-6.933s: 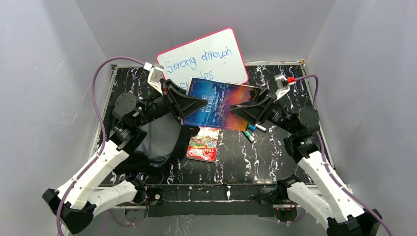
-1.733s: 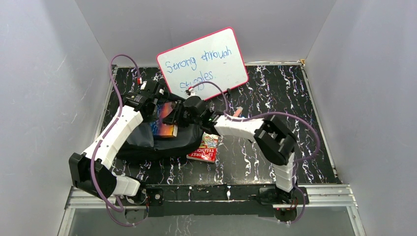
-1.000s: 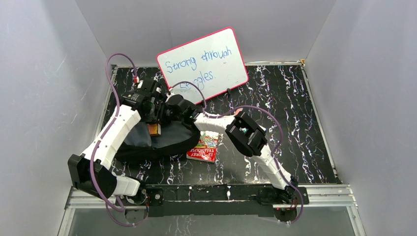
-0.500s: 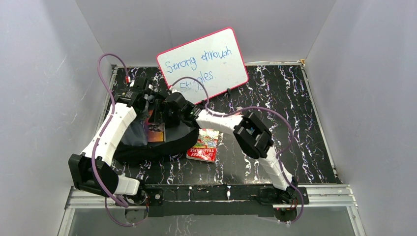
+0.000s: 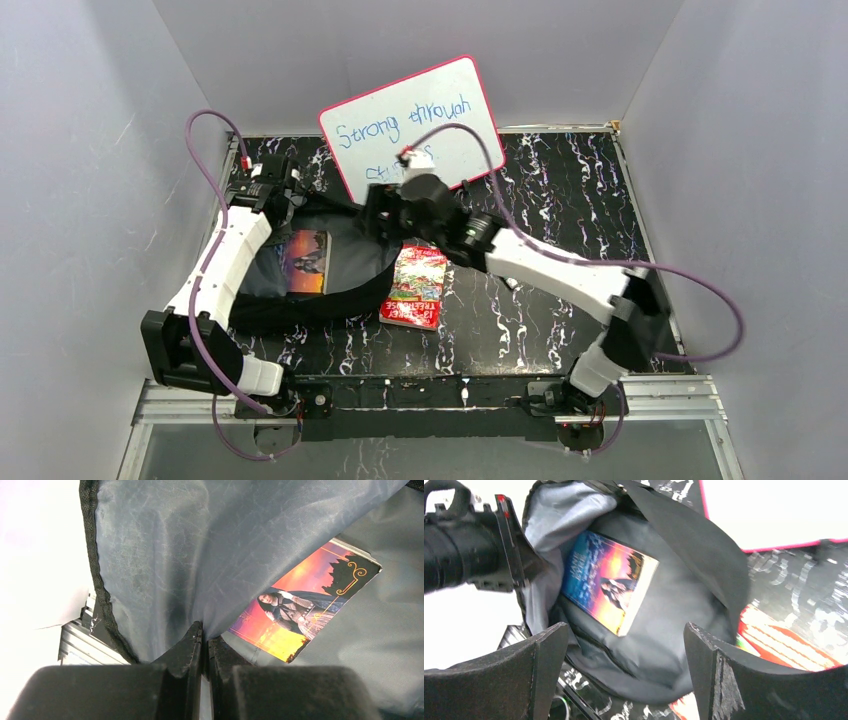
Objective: Pack the student bag
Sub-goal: Place the book in the student bag, then pick up the book from the center of the board.
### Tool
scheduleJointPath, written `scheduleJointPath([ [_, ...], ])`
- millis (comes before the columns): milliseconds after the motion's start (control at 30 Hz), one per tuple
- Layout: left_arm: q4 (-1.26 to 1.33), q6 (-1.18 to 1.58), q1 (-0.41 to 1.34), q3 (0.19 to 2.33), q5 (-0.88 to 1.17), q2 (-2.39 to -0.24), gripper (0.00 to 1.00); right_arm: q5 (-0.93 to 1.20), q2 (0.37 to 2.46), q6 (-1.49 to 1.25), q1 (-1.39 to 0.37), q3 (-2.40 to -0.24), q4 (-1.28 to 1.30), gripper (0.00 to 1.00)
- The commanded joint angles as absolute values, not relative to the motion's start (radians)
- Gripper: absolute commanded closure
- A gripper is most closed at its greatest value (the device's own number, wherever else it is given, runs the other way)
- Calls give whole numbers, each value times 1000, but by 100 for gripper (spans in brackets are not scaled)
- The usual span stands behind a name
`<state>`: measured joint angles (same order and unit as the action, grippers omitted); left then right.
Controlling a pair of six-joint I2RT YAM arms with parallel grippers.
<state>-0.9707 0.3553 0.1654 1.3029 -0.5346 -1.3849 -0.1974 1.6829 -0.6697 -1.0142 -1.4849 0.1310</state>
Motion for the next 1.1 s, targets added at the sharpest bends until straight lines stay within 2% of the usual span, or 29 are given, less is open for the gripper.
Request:
scheduleJointPath([
  [0, -940, 355, 150, 1275, -547, -1384, 91, -370, 1447, -613, -1003, -1274, 176, 8],
  [67, -935, 356, 150, 1264, -535, -1376, 82, -400, 1354, -630, -996, -1184, 215, 9],
  [167, -924, 353, 150, 1266, -534, -1346, 58, -423, 1233, -673, -981, -1073, 290, 11],
  [267, -925, 343, 150, 1310, -521, -1304, 39, -433, 1165, -736, -960, -994, 379, 14],
  [400, -922, 326, 152, 1386, -353, -1259, 28, -396, 1114, -784, -921, -911, 411, 17],
  [467, -919, 333, 166, 1412, -243, -1249, 20, -339, 1114, -795, -876, -880, 406, 18],
  [533, -922, 357, 231, 1430, -199, -1247, 16, -256, 1126, -799, -830, -857, 387, 18],
  [633, -923, 433, 440, 1442, -263, -1245, 14, -119, 1155, -796, -776, -832, 337, 18],
  [767, -891, 568, 664, 1398, -291, -1223, 16, -19, 1198, -792, -754, -807, 269, 18],
  [900, -839, 680, 862, 1311, -352, -1220, 17, 25, 1257, -813, -750, -782, 214, 20],
  [1067, -784, 761, 1077, 1298, -440, -1330, 17, -9, 1320, -829, -750, -777, 198, 22],
])
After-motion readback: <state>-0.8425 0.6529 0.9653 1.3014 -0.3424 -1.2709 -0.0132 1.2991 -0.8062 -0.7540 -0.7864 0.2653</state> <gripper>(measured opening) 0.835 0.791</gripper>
